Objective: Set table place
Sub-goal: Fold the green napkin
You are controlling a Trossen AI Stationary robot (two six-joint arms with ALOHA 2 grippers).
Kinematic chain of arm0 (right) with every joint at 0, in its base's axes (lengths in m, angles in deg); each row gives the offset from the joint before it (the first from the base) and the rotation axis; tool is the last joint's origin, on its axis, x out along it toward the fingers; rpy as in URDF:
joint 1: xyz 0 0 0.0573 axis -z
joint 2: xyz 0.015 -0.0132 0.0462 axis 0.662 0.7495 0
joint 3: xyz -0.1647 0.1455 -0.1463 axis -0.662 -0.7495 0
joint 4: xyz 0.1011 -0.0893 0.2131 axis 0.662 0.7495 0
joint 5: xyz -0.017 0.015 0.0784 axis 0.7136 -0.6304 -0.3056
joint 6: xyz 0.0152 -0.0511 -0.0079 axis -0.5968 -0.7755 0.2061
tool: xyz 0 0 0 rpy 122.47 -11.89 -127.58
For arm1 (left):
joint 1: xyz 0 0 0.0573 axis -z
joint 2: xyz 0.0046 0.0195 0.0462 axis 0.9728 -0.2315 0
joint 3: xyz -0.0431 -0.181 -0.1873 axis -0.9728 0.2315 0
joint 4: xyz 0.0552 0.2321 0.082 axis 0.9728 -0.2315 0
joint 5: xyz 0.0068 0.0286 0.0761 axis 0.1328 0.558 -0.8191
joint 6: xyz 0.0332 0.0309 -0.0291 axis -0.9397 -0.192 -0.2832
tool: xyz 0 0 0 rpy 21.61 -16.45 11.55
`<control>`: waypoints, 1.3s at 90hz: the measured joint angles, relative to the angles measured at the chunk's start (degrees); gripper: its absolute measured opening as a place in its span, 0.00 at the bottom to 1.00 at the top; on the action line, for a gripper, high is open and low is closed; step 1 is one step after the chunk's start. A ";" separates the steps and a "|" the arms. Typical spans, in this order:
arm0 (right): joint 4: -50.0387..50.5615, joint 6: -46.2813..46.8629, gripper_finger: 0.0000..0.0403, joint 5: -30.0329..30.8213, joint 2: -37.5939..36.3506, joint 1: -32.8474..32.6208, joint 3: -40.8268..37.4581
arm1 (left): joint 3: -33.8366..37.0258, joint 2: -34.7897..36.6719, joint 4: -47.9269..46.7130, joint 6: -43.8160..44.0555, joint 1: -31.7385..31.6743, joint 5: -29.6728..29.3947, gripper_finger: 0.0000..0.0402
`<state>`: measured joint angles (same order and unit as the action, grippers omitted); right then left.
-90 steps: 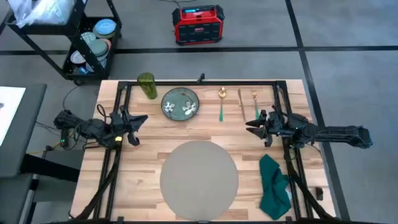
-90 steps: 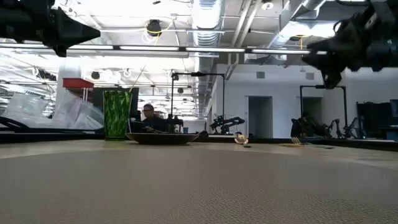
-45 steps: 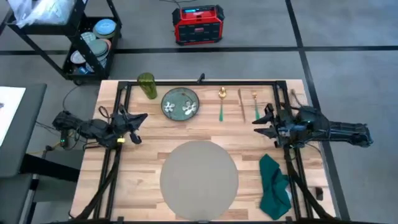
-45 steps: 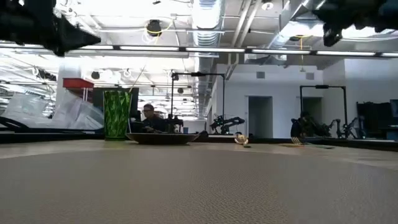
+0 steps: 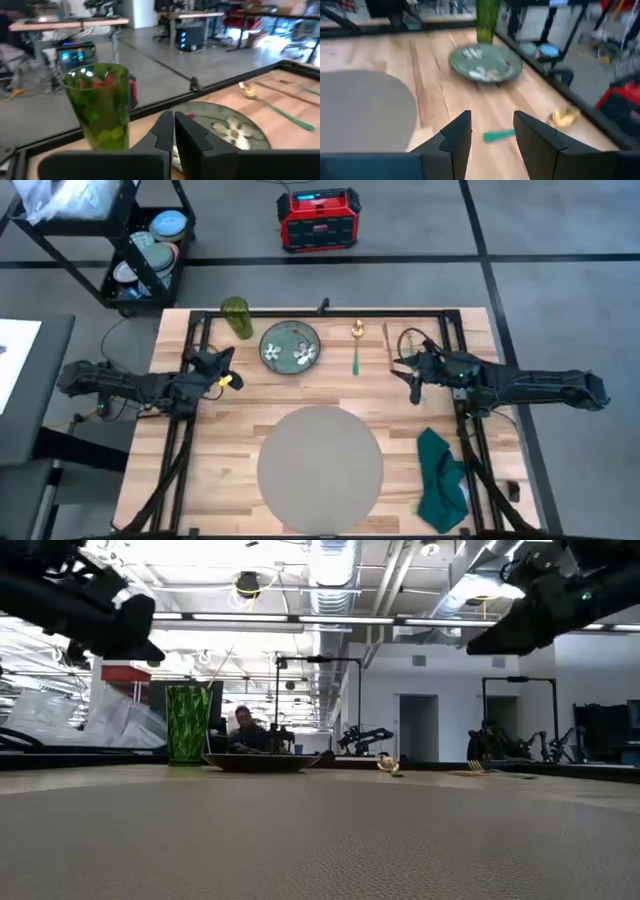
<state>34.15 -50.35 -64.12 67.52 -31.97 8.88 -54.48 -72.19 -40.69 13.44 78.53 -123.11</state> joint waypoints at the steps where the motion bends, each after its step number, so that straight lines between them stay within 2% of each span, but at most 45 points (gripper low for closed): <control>1: -0.01 0.00 0.34 -0.01 0.27 0.16 0.00 | -0.43 -0.64 -0.31 0.36 -0.88 0.55 0.00; 10: -1.47 -1.82 0.34 0.03 2.60 2.36 -0.02 | -5.42 -7.47 -2.58 0.36 -10.38 9.06 0.00; 23: -4.66 -0.92 0.34 0.05 5.52 7.54 0.66 | -15.43 -20.30 -6.74 -0.10 -25.86 29.57 0.00; 33: 0.57 5.30 0.34 -1.43 7.57 11.41 2.21 | -22.64 -31.28 -9.54 -2.81 -33.26 45.07 0.00; 46: 9.41 14.38 0.34 -6.11 11.17 11.62 3.03 | -30.52 -45.11 -13.23 -7.45 -34.78 58.26 0.00; 60: 8.76 28.94 0.33 -13.76 15.28 6.42 3.08 | -39.49 -56.77 -24.19 -4.28 -29.76 70.68 0.00; 73: 10.52 40.93 0.25 -11.73 17.13 -2.76 3.88 | -45.77 -61.32 -34.16 -3.58 -22.19 72.51 0.00; 91: 30.27 56.62 0.02 -10.64 16.52 -17.88 6.18 | -54.09 -59.76 -45.73 -1.07 -14.09 72.50 0.00; 102: 45.05 68.01 0.04 -11.79 16.39 -26.70 6.17 | -57.53 -57.04 -46.64 1.34 -12.71 66.55 0.00; 110: 45.12 72.50 0.07 -12.67 16.75 -32.33 5.41 | -57.95 -55.26 -46.91 1.70 -12.89 61.14 0.00; 117: 45.15 77.68 0.07 -12.62 17.65 -35.31 4.72 | -57.89 -54.96 -48.08 2.79 -13.61 60.28 0.00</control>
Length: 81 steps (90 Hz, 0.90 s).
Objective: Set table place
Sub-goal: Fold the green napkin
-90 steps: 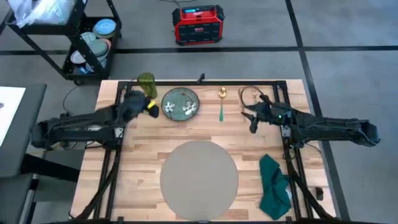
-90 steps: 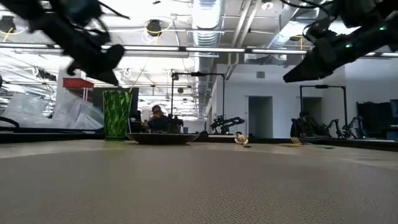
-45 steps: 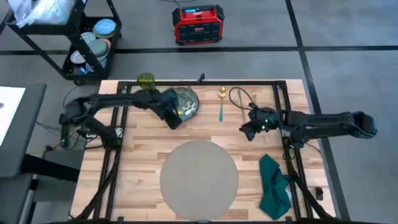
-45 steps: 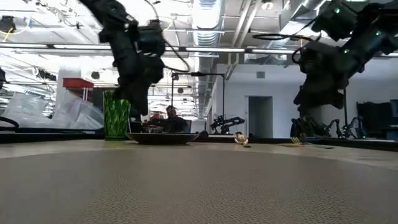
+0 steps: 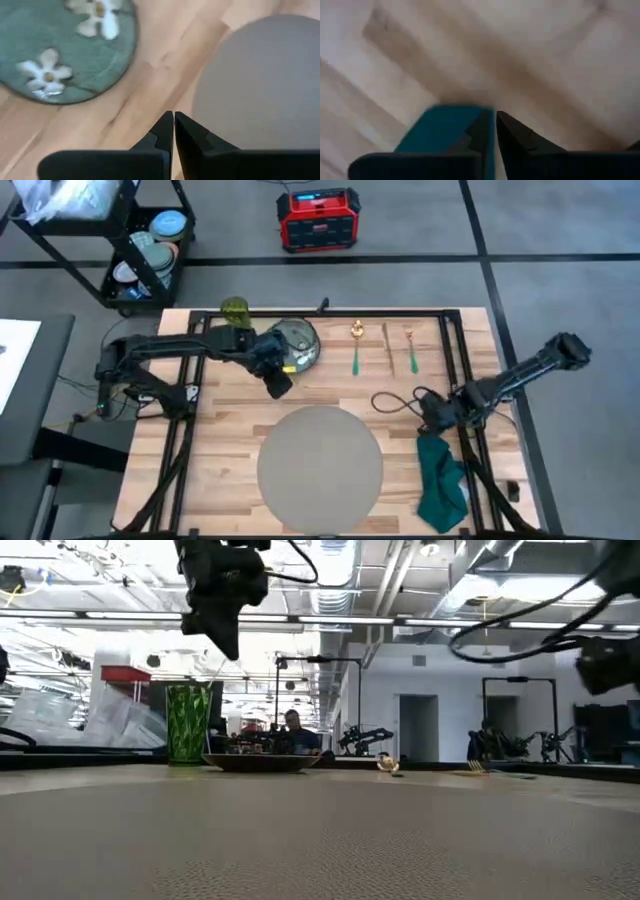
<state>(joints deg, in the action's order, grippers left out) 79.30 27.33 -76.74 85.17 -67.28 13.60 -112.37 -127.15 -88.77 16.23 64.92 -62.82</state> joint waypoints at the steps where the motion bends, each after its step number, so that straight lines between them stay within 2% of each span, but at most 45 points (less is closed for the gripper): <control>1: -0.05 0.63 0.07 0.01 0.17 -0.40 -0.12 | 0.01 0.00 -0.19 0.16 -0.06 -0.01 0.00; 14: -0.43 8.13 0.08 -0.60 1.44 -4.24 -0.92 | 0.03 0.00 -1.42 0.63 -0.21 0.39 0.00; 23: -0.51 9.44 0.11 -0.62 1.86 -5.07 -0.94 | 0.03 -0.02 -1.29 -0.03 -0.17 0.60 0.00; 65: -0.67 9.67 0.45 -0.73 0.64 -3.03 -0.94 | 0.08 -0.02 -1.09 0.58 -0.28 0.58 0.00; 81: -3.24 11.30 0.49 -1.00 2.47 -4.87 -1.34 | 0.12 -0.02 -1.05 1.34 -0.28 0.58 0.00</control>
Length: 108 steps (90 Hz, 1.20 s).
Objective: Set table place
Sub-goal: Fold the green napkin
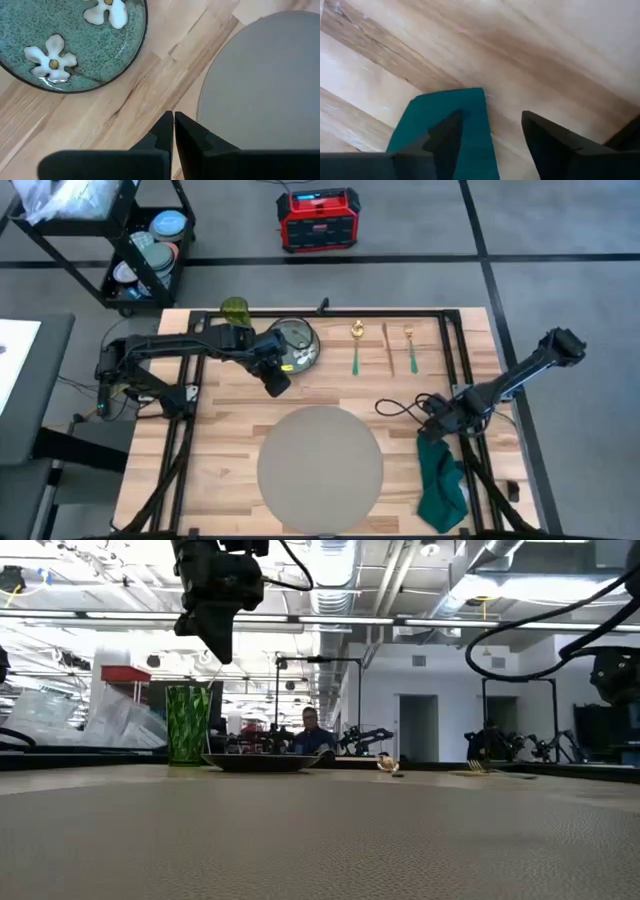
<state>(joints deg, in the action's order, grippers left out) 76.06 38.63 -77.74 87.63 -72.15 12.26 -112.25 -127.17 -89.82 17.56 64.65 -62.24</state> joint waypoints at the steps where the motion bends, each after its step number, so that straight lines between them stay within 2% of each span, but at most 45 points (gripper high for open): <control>1: -0.62 0.32 0.49 -0.04 0.18 -0.18 -0.16 | 0.00 0.00 0.01 0.14 0.00 0.00 0.00; 11: -4.99 2.60 0.47 -0.01 2.27 -2.01 -1.21 | 0.00 0.00 0.01 0.76 0.00 0.00 0.00; 29: -4.42 2.94 0.38 -0.26 4.25 -2.99 -1.26 | 0.02 0.02 0.04 0.82 0.00 0.00 0.00; 38: -3.88 2.36 0.28 -0.54 4.27 -2.94 -1.30 | 0.02 0.00 0.04 0.82 0.00 0.00 0.00; 52: -3.75 2.36 0.06 -1.20 4.29 -2.96 -1.33 | 0.02 0.00 0.00 0.82 0.00 0.00 0.00; 57: -3.99 2.36 0.02 -1.38 4.04 -2.96 -1.35 | 0.02 0.02 0.00 0.82 0.00 0.00 0.00; 77: -2.84 -1.14 0.00 -2.16 3.27 -0.63 2.40 | 0.02 0.02 -0.01 0.80 0.00 -0.02 0.00; 108: 3.43 -15.86 0.00 3.15 4.34 11.12 12.00 | 0.02 0.00 1.06 -0.69 0.00 -0.07 0.00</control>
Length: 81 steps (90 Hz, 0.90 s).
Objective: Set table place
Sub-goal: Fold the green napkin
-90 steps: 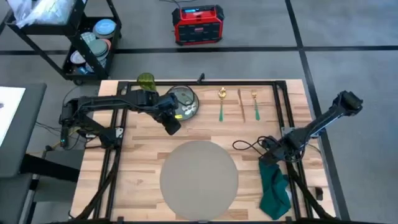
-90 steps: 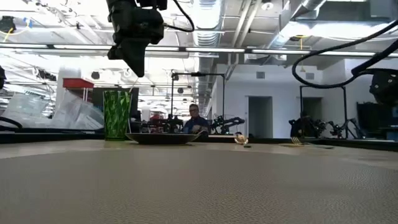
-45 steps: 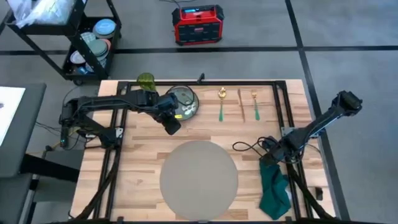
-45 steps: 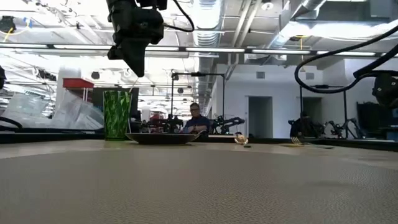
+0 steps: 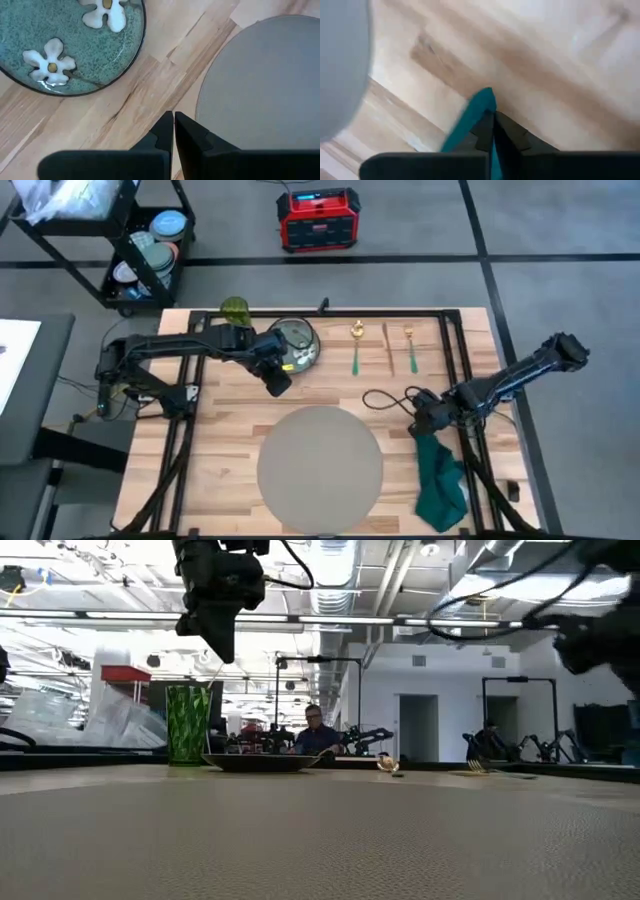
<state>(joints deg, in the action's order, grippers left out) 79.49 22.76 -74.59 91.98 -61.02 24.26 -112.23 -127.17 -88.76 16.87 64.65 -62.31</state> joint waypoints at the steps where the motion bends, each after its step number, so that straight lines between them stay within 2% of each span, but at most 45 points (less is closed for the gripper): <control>1: 0.19 -0.83 0.00 0.02 0.11 0.49 0.41 | 0.00 0.00 0.05 -0.01 0.00 -0.01 0.00; 21: 0.69 -19.04 0.00 3.54 4.65 10.23 12.89 | 0.00 0.02 0.51 -0.74 -0.02 -0.08 0.00; 39: 1.26 -33.24 0.00 9.56 9.95 14.98 30.99 | 0.00 0.02 0.49 -0.59 0.00 -0.07 0.00; 52: 4.25 -38.23 0.00 12.42 13.58 14.89 44.94 | 0.00 0.02 0.57 -0.79 -0.01 -0.06 0.00; 66: 5.04 -43.27 0.00 12.61 17.47 11.30 58.00 | 0.00 0.02 1.13 -1.90 0.00 -0.06 0.00; 81: 11.57 -47.23 0.00 12.48 20.82 7.75 67.47 | 0.00 0.00 2.82 -1.94 -0.01 -0.07 0.00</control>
<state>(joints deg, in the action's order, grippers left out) 91.06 -24.47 -62.10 112.80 -53.27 91.73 -112.23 -127.17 -85.94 14.93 64.64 -62.39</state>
